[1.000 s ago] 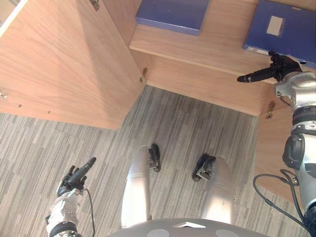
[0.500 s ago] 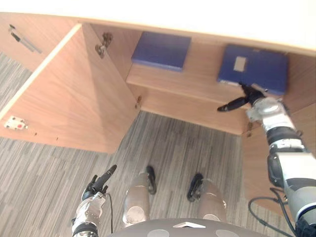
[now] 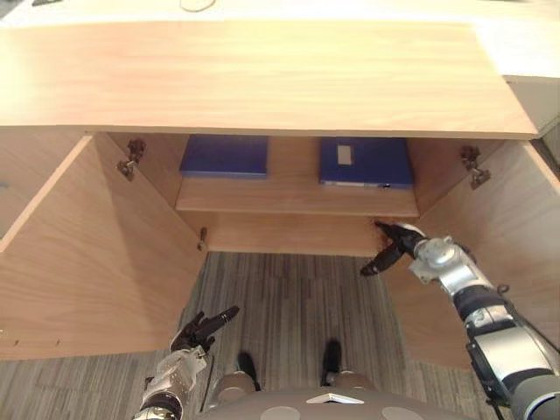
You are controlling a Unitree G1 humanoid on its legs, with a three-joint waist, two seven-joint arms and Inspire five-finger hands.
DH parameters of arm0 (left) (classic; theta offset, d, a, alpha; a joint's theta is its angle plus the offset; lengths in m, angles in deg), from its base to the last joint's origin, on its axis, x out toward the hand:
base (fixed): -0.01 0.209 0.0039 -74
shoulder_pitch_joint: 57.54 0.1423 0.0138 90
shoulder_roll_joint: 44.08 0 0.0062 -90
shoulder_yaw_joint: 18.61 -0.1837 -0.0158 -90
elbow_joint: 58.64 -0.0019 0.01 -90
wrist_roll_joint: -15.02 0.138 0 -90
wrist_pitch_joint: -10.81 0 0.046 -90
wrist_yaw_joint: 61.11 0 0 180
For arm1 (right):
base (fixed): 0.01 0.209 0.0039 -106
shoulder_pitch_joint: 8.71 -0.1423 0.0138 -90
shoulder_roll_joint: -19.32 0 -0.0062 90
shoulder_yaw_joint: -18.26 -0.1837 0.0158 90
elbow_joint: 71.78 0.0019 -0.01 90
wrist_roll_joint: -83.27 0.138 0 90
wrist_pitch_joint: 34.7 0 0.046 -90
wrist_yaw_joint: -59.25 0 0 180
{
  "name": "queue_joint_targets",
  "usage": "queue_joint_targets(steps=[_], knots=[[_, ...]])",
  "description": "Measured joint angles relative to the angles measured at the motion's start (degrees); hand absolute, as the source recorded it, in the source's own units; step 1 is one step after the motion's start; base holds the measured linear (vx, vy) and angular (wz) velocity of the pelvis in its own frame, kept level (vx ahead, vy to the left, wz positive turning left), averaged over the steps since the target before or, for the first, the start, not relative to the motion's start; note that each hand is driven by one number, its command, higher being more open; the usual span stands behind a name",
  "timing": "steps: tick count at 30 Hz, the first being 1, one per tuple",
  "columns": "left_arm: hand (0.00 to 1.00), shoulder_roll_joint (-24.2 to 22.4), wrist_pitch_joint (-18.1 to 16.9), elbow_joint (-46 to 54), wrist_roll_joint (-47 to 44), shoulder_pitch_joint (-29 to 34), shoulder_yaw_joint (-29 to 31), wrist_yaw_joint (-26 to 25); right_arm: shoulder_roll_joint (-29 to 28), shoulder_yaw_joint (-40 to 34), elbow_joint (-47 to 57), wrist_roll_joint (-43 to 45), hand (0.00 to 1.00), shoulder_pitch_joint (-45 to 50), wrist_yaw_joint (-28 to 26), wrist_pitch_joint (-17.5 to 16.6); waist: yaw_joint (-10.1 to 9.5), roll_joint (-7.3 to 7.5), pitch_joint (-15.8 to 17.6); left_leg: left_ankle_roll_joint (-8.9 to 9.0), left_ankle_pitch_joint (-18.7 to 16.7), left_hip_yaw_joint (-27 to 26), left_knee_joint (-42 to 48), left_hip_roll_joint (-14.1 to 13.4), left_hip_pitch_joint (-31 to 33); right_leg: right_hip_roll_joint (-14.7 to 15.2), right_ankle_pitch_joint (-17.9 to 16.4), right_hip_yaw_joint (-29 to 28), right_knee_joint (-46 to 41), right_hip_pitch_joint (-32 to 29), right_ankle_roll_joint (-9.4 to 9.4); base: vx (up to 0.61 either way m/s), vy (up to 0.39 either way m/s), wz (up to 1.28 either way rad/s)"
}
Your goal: Walk over to the cabinet, pick up the folder, carry it to the office cabinet, place the folder inside the office cabinet, then close the office cabinet door
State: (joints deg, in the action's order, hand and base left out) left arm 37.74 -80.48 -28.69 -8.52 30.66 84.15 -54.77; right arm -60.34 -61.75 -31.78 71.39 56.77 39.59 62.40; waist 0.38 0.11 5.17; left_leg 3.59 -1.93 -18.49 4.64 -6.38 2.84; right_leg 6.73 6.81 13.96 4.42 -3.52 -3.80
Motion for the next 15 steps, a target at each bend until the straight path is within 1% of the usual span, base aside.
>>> queue_joint_targets(steps=[1,3,4,6,7,8,9,10,11,12,13,14,15], knots=[[1.0,0.09,-0.06,0.0,0.07,-0.2,-0.76,-0.03,-1.77,-1.21,-0.79,1.16,1.0,1.15,0.58,-0.07,0.0,0.06,-0.05,-0.1,-0.43,0.01,0.0,-0.01,-0.41,-0.08,0.11,-0.34,0.01,0.05,0.07,-0.12,0.017,-0.25],[1.0,-0.03,-0.06,-0.01,2.31,-0.71,-2.39,-0.01,-7.15,-5.69,-5.32,3.73,1.0,4.71,2.61,-0.13,0.29,0.66,-0.47,-0.08,-0.48,-0.3,-0.02,0.2,-1.54,-0.04,0.37,-1.53,0.08,0.51,0.16,-0.14,0.007,-0.21],[1.0,-0.04,-0.06,-0.01,3.09,-0.57,-2.87,-0.01,-8.47,-6.89,-6.46,4.4,1.0,5.96,3.17,-0.11,0.38,0.84,-0.68,-0.04,-0.53,-0.4,-0.02,0.22,-1.9,-0.02,0.34,-1.68,0.12,0.61,0.15,-0.15,0.0,-0.16],[1.0,-0.34,0.03,-0.12,5.79,0.41,-3.43,-0.05,-12.45,-10.19,-9.6,5.93,1.0,10.76,5.2,-0.05,0.77,1.29,-0.93,0.66,-2.06,-0.77,1.48,-0.22,-2.77,-0.19,-0.14,-2.12,0.4,1.55,0.3,-0.16,-0.019,-0.27],[1.0,-0.39,0.16,-0.16,6.31,1.65,-3.3,-0.14,-14.96,-11.83,-11.67,7.16,1.0,13.45,6.72,0.05,0.93,1.11,-0.85,1.64,-6.18,-1.51,7.47,-2.46,-1.79,-1.31,-0.22,-3.85,0.36,2.04,0.4,-0.1,-0.028,-0.43],[1.0,-0.4,0.17,-0.17,6.32,1.98,-3.18,-0.22,-15.36,-11.85,-12.09,7.72,1.0,13.87,7.04,0.05,0.86,0.95,-0.85,2.02,-7.07,-1.61,8.79,-2.92,-1.46,-1.64,-0.27,-4.43,0.32,2.08,0.46,-0.16,0.009,-1.12],[1.0,-0.7,0.3,-0.35,6.97,3.49,-2.05,-0.84,-16.86,-12.0,-13.3,10.6,1.0,15.97,8.65,0.06,-0.22,-0.17,-1.04,4.47,-11.99,0.88,16.22,-4.4,0.12,-3.66,-0.52,-9.07,-0.75,1.27,0.86,-0.13,0.047,-1.14],[1.0,-0.89,0.3,-0.57,7.52,4.0,-1.34,-0.97,-17.33,-12.37,-13.48,11.55,1.0,16.82,9.32,0.06,-0.37,-0.4,-1.29,4.18,-13.46,4.27,18.31,-4.06,1.01,-4.58,-0.56,-10.94,-1.29,0.52,1.01,-0.15,0.056,-1.45],[1.0,-0.98,0.3,-0.91,8.02,4.51,-0.41,-1.09,-17.88,-13.22,-13.79,12.63,1.0,17.64,10.22,0.01,-0.46,-1.12,-1.74,1.64,-14.3,10.72,20.7,-2.45,1.92,-5.86,-0.56,-13.54,-1.86,-0.52,1.07,-0.07,0.053,-1.34],[1.0,-1.02,0.29,-1.0,8.26,4.85,0.53,-1.56,-18.38,-14.54,-14.53,13.84,1.0,17.84,11.54,-0.11,-0.7,-1.46,-1.98,0.93,-15.52,19.07,21.83,-0.56,2.03,-6.94,-0.55,-16.8,-2.68,-2.05,1.06,-0.07,0.06,-1.43],[1.0,-1.31,0.11,-1.01,8.25,4.85,1.24,-2.08,-18.38,-15.63,-14.53,14.71,1.0,18.15,12.28,-0.36,-0.86,-1.52,-2.01,1.26,-16.52,24.01,21.65,0.77,2.01,-7.41,-0.48,-18.88,-2.66,-3.15,0.95,-0.1,0.109,-1.62],[1.0,-1.66,-0.16,-1.02,8.21,4.9,2.08,-2.6,-18.33,-17.85,-14.5,15.56,1.0,18.77,13.32,-0.97,-1.17,-1.45,-2.08,0.98,-18.66,26.83,20.38,1.99,1.12,-7.93,-0.02,-21.92,-2.21,-4.55,0.25,-0.1,0.15,-1.34],[1.0,-1.66,-0.19,-1.03,8.18,5.06,3.0,-2.96,-18.69,-19.37,-14.46,15.67,1.0,19.69,14.02,-1.74,-1.33,-1.0,-1.96,0.2,-18.67,24.63,18.92,2.19,0.61,-7.64,0.22,-24.16,-1.15,-4.5,-0.19,-0.09,0.167,-1.29]])
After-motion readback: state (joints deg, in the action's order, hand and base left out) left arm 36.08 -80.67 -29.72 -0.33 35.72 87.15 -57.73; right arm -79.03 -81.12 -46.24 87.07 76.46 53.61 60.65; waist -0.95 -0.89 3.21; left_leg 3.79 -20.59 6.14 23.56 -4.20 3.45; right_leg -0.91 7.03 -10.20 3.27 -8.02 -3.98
